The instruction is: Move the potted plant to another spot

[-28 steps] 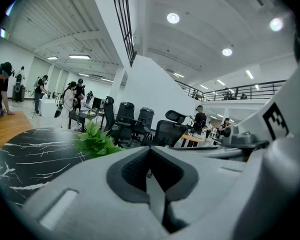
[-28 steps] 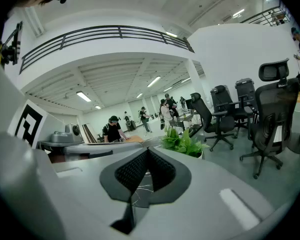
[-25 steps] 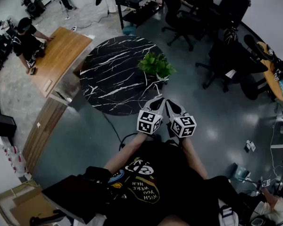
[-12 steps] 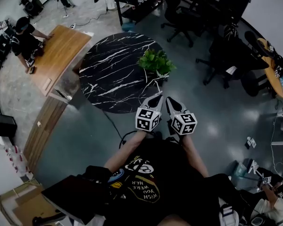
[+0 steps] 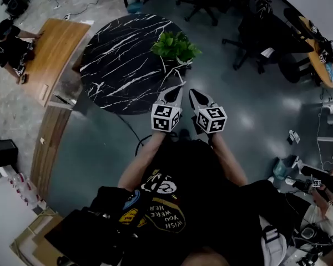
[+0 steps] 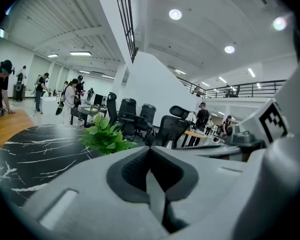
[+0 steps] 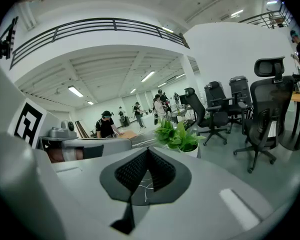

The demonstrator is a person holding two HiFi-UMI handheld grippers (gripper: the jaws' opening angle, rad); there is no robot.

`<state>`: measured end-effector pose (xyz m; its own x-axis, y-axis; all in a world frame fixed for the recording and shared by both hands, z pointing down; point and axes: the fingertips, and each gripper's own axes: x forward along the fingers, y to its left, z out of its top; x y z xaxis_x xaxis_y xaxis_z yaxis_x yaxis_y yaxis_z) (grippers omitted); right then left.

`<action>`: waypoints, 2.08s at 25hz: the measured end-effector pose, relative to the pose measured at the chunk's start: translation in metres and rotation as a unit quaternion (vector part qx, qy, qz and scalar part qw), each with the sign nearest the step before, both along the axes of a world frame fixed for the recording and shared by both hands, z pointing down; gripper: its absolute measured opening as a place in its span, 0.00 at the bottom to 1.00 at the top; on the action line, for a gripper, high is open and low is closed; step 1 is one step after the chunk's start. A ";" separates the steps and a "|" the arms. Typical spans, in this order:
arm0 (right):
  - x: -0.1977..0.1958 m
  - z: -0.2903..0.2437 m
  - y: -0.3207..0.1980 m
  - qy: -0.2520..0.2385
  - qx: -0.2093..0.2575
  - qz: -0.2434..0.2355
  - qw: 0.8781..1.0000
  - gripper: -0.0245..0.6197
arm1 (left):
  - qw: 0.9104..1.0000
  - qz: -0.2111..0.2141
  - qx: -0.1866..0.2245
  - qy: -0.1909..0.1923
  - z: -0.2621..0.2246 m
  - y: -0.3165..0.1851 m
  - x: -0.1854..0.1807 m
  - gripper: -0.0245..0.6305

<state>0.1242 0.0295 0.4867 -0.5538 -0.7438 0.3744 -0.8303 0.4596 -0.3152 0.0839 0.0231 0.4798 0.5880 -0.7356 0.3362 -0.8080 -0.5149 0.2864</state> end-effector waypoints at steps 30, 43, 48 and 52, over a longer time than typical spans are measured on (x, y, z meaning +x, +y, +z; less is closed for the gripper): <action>0.014 0.255 -0.240 0.092 -0.010 -0.055 0.994 0.77 | 0.993 -0.060 -0.092 -0.048 0.176 -0.159 -0.019 0.04; -0.007 0.272 -0.285 0.126 0.038 -0.094 0.987 0.78 | 0.987 -0.101 -0.125 -0.024 0.208 -0.139 -0.064 0.04; -0.041 0.273 -0.284 0.136 0.036 -0.131 0.981 0.78 | 0.982 -0.147 -0.121 -0.007 0.203 -0.136 -0.091 0.04; -0.088 0.274 -0.276 0.133 0.036 -0.166 0.976 0.78 | 0.977 -0.180 -0.114 -0.004 0.198 -0.131 -0.118 0.04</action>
